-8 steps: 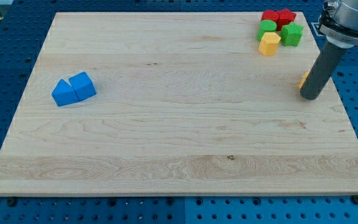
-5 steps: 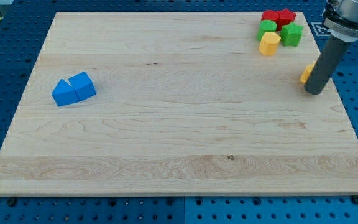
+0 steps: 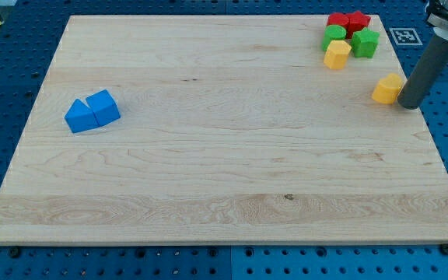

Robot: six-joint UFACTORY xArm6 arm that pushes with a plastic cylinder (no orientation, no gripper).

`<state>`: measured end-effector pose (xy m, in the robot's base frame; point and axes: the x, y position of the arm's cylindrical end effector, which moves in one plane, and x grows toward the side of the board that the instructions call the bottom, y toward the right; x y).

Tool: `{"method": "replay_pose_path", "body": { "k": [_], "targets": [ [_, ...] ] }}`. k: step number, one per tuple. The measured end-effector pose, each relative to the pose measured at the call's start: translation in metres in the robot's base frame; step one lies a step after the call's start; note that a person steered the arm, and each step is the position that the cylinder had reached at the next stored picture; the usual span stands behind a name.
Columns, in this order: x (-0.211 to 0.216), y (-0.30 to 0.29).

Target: Move the arm away from the yellow blocks

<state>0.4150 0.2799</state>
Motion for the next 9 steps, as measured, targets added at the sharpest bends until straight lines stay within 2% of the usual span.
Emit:
{"method": "replay_pose_path", "body": {
  "k": [3, 5, 7, 9],
  "targets": [
    [-0.032, -0.004],
    [0.004, -0.025],
    [-0.024, -0.027],
    [-0.022, -0.027]
  ]
}}
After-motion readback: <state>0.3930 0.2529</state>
